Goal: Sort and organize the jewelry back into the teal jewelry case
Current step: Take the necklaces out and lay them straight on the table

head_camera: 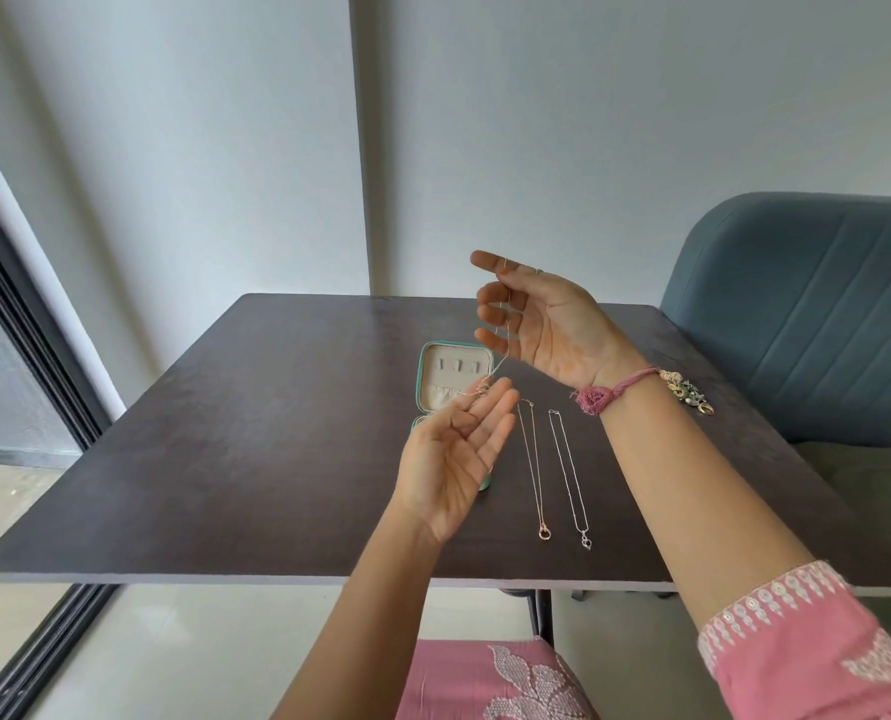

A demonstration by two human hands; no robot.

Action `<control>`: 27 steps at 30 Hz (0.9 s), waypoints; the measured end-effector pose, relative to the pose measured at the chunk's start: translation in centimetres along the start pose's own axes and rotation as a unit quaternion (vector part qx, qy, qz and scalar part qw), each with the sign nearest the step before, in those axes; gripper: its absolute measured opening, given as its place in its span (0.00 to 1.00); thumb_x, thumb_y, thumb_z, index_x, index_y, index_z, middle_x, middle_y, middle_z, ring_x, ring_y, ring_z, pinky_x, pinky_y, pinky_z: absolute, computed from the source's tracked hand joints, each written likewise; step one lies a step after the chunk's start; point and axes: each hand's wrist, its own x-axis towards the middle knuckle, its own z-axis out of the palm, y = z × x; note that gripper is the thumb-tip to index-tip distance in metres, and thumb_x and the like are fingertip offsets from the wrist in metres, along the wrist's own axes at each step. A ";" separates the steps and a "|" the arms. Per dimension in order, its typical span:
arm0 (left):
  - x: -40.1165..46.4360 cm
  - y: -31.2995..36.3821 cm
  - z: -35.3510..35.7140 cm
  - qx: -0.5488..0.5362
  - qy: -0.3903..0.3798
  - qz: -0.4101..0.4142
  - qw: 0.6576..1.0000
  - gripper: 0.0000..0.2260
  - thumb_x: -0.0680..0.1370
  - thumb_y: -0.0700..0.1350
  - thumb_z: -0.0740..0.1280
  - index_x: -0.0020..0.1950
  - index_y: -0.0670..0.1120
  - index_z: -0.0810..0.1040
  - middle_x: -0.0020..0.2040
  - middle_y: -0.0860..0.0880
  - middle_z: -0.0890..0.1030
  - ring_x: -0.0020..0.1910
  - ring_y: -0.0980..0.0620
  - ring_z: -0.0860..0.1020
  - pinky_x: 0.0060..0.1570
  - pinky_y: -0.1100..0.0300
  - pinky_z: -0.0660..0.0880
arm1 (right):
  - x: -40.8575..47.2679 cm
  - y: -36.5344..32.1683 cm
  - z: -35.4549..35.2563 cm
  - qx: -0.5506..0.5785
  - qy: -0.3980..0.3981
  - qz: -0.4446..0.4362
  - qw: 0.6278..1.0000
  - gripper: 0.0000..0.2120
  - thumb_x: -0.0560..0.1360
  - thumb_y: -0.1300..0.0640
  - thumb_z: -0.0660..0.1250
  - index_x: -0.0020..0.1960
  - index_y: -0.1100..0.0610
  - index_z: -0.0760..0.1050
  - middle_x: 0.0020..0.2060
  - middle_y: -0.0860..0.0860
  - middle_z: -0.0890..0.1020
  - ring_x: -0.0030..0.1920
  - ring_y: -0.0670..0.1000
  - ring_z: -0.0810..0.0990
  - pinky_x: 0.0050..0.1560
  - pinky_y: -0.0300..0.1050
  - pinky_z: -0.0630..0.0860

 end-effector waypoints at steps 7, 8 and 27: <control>-1.0 0.8 0.3 0.016 0.002 0.042 0.999 0.16 0.78 0.35 0.58 0.66 0.38 0.73 0.61 0.40 0.79 0.60 0.46 0.79 0.56 0.57 0.77 | 0.2 0.4 -0.7 -0.052 0.031 0.015 0.998 0.15 0.81 0.60 0.58 0.66 0.58 0.73 0.35 0.50 0.81 0.28 0.44 0.77 0.33 0.40 0.79; -1.1 0.9 0.3 0.016 -0.001 0.044 0.999 0.17 0.78 0.34 0.57 0.66 0.37 0.72 0.61 0.40 0.79 0.60 0.46 0.79 0.57 0.57 0.77 | 0.2 0.5 -0.8 -0.058 0.033 0.016 0.998 0.15 0.80 0.60 0.59 0.66 0.58 0.72 0.36 0.51 0.82 0.28 0.45 0.77 0.34 0.40 0.79; -2.9 2.4 -0.2 0.131 -0.037 0.053 0.989 0.18 0.78 0.28 0.57 0.64 0.43 0.75 0.61 0.42 0.80 0.61 0.45 0.78 0.58 0.54 0.75 | 0.5 -0.3 -1.9 -0.081 0.098 -0.054 0.990 0.15 0.80 0.50 0.61 0.56 0.59 0.79 0.46 0.53 0.83 0.43 0.50 0.81 0.49 0.45 0.79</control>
